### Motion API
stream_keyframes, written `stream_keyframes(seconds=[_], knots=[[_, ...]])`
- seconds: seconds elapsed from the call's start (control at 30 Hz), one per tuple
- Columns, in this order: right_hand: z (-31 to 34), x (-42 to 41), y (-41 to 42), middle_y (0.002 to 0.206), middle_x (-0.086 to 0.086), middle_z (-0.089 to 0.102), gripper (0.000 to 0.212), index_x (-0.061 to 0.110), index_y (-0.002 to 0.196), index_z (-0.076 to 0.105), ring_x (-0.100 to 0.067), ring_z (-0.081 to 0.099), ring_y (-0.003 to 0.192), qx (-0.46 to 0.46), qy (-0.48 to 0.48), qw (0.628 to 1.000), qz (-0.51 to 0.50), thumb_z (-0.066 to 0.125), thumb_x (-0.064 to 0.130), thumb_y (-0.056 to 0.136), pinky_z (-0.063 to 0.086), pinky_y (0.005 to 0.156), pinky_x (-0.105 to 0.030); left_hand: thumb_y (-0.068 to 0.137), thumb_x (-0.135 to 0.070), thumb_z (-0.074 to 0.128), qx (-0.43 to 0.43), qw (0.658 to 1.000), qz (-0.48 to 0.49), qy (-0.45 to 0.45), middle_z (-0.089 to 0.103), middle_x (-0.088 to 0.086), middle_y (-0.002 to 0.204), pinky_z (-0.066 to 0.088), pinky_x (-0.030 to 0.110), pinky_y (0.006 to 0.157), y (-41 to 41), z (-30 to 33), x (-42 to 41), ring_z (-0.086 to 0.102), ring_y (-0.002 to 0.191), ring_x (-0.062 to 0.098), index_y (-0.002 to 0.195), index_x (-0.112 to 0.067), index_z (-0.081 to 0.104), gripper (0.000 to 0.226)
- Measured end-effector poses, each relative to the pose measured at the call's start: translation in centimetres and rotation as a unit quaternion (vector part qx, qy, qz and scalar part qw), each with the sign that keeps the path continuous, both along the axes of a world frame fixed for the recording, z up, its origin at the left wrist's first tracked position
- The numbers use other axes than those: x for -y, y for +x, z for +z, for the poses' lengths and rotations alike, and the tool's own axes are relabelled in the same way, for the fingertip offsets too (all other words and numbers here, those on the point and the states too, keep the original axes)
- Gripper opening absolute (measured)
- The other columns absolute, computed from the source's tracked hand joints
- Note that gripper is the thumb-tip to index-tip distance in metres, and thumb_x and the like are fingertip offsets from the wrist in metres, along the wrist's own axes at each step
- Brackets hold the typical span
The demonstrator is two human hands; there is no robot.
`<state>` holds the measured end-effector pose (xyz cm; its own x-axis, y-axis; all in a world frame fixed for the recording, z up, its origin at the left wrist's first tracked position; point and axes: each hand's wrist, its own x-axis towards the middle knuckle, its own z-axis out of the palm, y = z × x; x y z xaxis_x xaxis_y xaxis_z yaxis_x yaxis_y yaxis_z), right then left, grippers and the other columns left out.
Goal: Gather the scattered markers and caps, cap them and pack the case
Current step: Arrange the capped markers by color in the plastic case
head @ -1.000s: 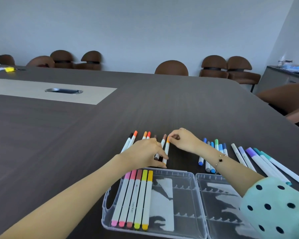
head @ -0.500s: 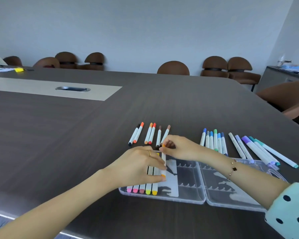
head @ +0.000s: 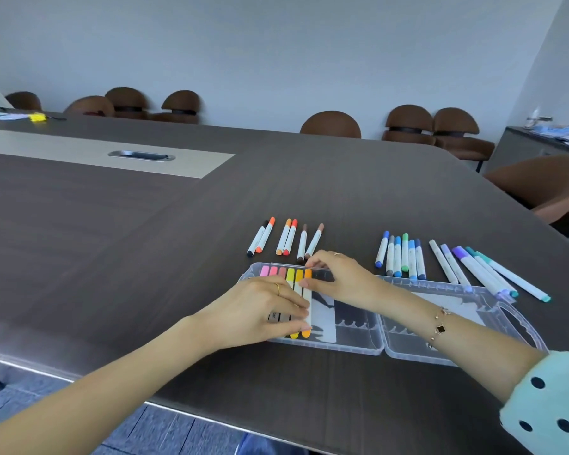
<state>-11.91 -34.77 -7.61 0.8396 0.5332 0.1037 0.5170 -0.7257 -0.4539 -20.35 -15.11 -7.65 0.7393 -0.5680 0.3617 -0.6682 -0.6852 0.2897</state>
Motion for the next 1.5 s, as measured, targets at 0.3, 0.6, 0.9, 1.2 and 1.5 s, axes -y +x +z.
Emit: stream_keyframes(seconds=[0.3,0.6,0.9,1.2,1.5], knots=[[0.0,0.0,0.1,0.118,0.006,0.058,0.042,0.02,0.117,0.055,-0.009,0.053,0.105,0.008,0.002,1.0,0.009,0.063,0.044,0.085,0.048,0.094,-0.033,0.084,-0.046,0.064,-0.004,1.0,0.013,0.01,0.073,-0.013,0.097,0.051,0.021,0.083,0.4,-0.2,1.0,0.062,0.093,0.002,0.093,-0.023,0.078,0.028],[2.5,0.6,5.3,0.102,0.001,0.063,0.023,0.012,0.106,0.066,-0.011,0.057,0.096,0.041,-0.008,0.999,-0.013,0.059,0.028,0.092,0.048,0.09,-0.028,0.088,-0.037,0.062,-0.009,0.995,0.099,-0.005,0.069,-0.015,0.103,0.048,0.021,0.083,4.8,1.9,-3.0,0.054,0.095,-0.001,0.107,-0.028,0.072,0.023],[2.7,-3.8,15.2,0.128,-0.002,0.057,0.035,0.016,0.129,0.054,-0.019,0.052,0.12,0.013,-0.048,0.998,-0.049,0.047,0.028,0.097,0.043,0.104,-0.038,0.086,-0.045,0.061,0.003,0.989,0.134,0.058,0.06,-0.012,0.122,0.044,0.021,0.092,12.5,0.0,-4.1,0.049,0.111,0.004,0.127,-0.031,0.058,0.043],[-0.5,-5.8,18.7,0.121,-0.001,0.058,0.025,0.023,0.114,0.064,-0.019,0.048,0.115,0.017,-0.085,0.995,-0.041,0.049,0.031,0.096,0.04,0.101,-0.04,0.086,-0.044,0.062,0.011,0.995,0.089,0.04,0.06,-0.011,0.123,0.045,0.022,0.09,15.0,-0.9,-4.4,0.05,0.108,0.005,0.12,-0.028,0.064,0.038],[2.8,-4.2,14.9,0.114,0.003,0.061,0.025,0.021,0.102,0.065,-0.016,0.053,0.11,0.014,0.022,0.999,-0.042,0.052,0.041,0.092,0.042,0.099,-0.042,0.081,-0.032,0.073,0.104,0.994,0.028,-0.003,0.068,-0.005,0.113,0.04,0.018,0.093,12.1,1.0,-3.1,0.054,0.098,0.003,0.108,-0.021,0.073,0.029]])
